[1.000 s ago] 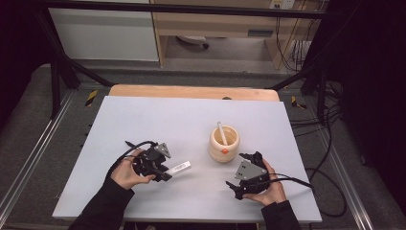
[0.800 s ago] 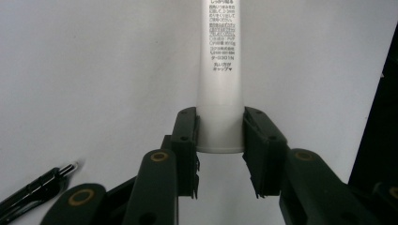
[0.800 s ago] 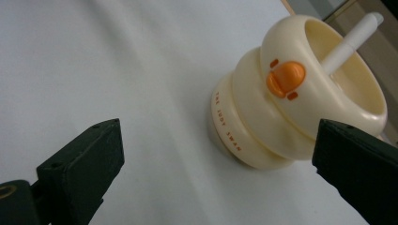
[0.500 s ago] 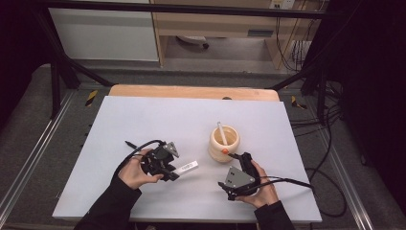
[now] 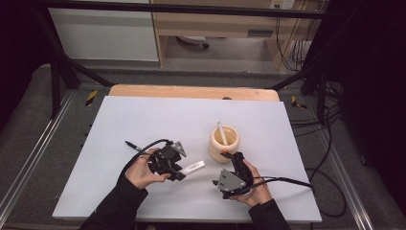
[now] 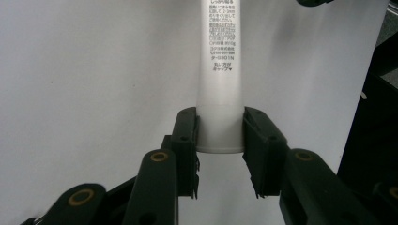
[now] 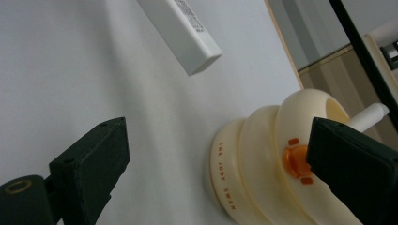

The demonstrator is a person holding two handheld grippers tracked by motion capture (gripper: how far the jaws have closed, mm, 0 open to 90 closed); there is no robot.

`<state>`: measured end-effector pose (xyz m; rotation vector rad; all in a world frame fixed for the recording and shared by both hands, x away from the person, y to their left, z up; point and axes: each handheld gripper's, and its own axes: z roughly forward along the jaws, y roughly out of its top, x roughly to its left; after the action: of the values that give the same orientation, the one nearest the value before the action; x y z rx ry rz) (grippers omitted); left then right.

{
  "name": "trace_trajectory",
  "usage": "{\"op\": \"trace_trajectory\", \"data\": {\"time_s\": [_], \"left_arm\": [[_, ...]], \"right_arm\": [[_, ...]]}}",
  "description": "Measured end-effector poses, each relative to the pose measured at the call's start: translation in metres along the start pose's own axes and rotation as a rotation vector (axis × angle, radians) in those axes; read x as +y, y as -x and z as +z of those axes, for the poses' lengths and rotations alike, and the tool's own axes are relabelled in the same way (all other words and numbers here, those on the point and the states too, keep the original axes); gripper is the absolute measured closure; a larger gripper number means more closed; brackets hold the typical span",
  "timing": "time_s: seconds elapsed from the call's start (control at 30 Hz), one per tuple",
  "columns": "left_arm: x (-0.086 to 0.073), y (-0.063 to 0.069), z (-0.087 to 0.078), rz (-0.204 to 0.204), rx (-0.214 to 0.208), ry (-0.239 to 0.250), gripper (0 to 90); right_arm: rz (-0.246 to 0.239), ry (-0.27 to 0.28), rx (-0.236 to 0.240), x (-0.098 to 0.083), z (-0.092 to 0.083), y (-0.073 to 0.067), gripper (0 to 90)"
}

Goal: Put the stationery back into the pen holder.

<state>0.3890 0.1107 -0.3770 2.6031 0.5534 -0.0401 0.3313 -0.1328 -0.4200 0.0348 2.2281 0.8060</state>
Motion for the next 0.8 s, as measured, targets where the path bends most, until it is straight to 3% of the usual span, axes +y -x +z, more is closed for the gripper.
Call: {"op": "trace_trajectory", "data": {"time_s": [0.43,0.53,0.6,0.8], "left_arm": [[0.012,0.006,0.002,0.007,-0.003,-0.004,67.1],[0.014,0.006,0.002,0.000,0.000,-0.001,67.1],[0.016,0.006,0.002,-0.008,-0.003,0.004,67.1],[0.024,0.007,-0.001,-0.018,0.002,0.008,67.1]], "right_arm": [[-0.121,0.038,-0.047,0.009,0.007,-0.006,10.2],[-0.143,0.055,-0.067,0.010,0.008,-0.006,13.3],[-0.183,0.057,-0.094,0.011,0.008,-0.007,15.6],[-0.249,0.062,-0.113,0.014,0.012,-0.011,20.7]]}}
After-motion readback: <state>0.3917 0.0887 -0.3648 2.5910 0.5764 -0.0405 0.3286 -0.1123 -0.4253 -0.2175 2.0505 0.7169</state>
